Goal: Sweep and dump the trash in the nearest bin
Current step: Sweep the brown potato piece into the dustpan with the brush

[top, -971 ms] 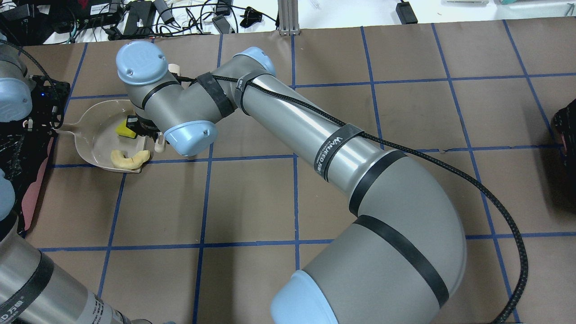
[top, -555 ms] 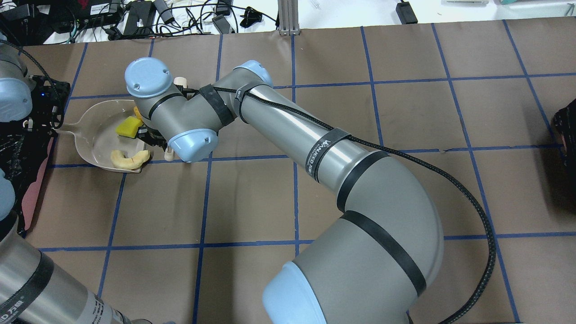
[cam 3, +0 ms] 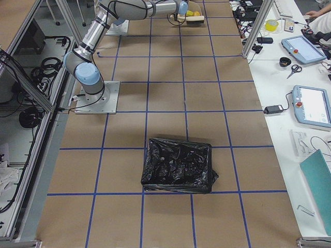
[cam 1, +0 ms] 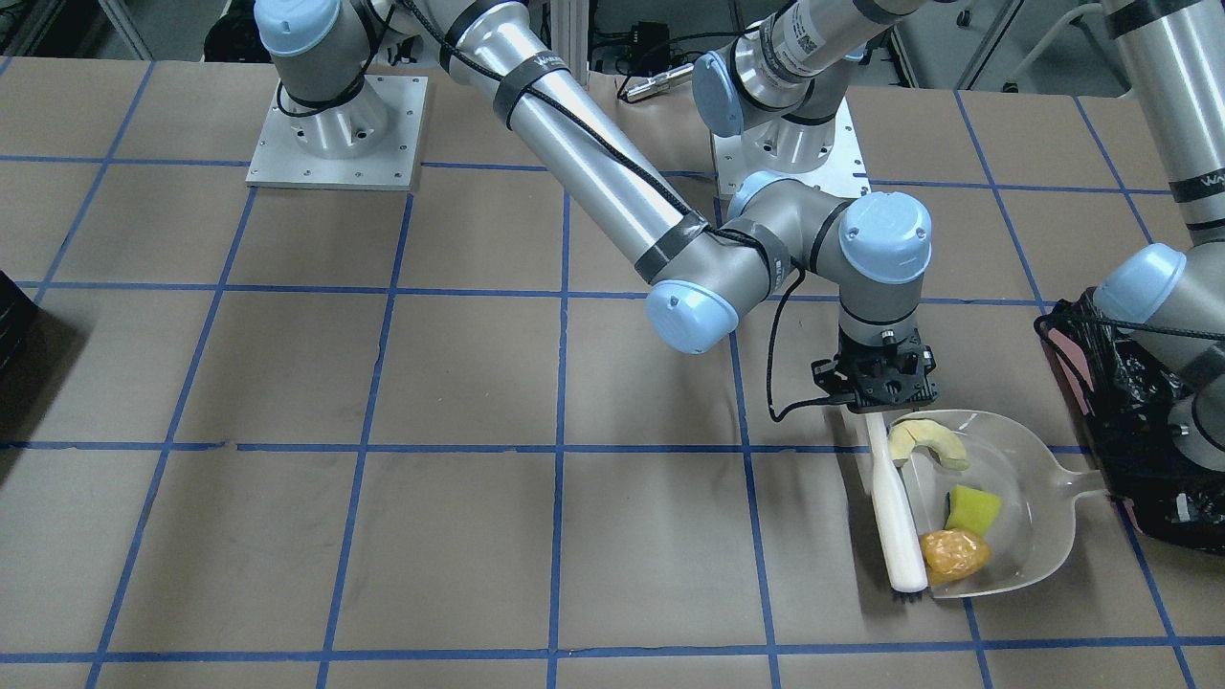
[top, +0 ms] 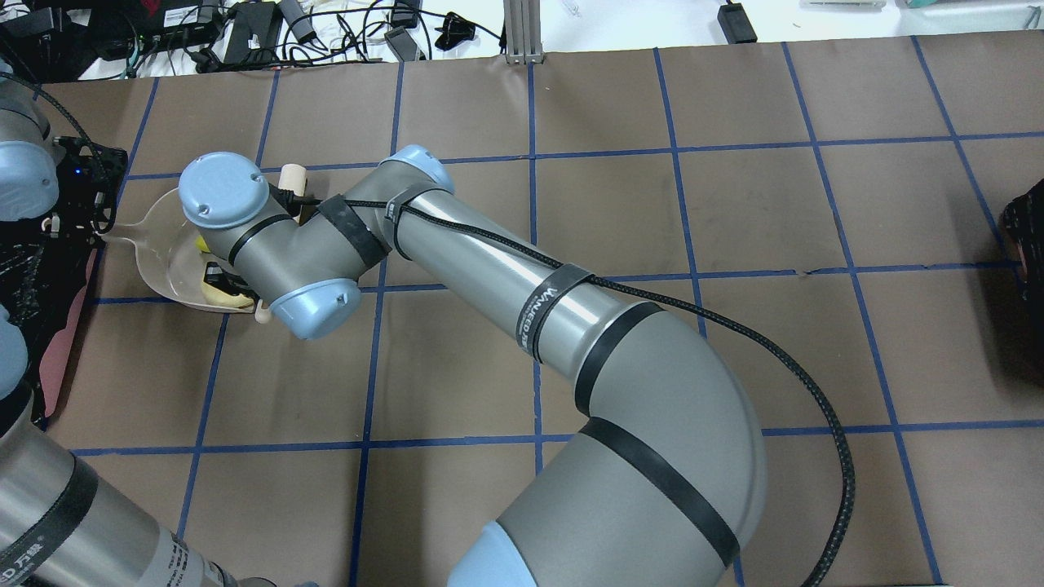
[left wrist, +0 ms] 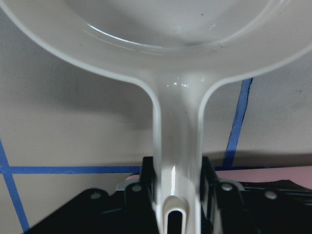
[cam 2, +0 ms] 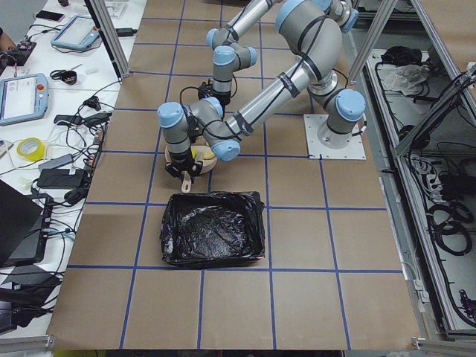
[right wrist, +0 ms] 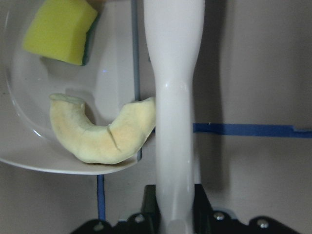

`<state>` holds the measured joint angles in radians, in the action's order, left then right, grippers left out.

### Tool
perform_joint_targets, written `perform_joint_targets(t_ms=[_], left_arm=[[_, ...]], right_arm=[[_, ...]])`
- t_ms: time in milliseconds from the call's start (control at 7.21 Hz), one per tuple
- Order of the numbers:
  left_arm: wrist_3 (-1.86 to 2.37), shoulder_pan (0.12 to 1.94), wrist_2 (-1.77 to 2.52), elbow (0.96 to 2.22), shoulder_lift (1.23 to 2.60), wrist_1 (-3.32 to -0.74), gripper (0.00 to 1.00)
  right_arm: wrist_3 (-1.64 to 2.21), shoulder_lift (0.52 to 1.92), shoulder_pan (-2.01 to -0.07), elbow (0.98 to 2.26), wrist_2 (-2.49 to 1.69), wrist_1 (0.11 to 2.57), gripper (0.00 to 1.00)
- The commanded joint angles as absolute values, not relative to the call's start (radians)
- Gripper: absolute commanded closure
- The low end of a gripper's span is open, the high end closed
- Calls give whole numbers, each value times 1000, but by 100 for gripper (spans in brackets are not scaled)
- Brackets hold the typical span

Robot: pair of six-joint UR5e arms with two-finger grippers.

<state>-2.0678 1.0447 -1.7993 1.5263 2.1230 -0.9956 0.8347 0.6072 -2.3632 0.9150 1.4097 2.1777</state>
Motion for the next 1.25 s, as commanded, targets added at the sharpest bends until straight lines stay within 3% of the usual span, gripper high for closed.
perform_joint_targets(t_ms=[0,694,1110], left_arm=[[-2068,1045,-1799,1526,2123,-996,100],[-2069,1045,-1799,1526,2123,-996,100],[-2069,1043,-1799,1526,2123,-996,100]], right_arm=[[906,595,-2410,897,1410,2203,100],[980,555,-2425,864,1374,2330,100],[895,658,-2396,885,1381,2144,100]])
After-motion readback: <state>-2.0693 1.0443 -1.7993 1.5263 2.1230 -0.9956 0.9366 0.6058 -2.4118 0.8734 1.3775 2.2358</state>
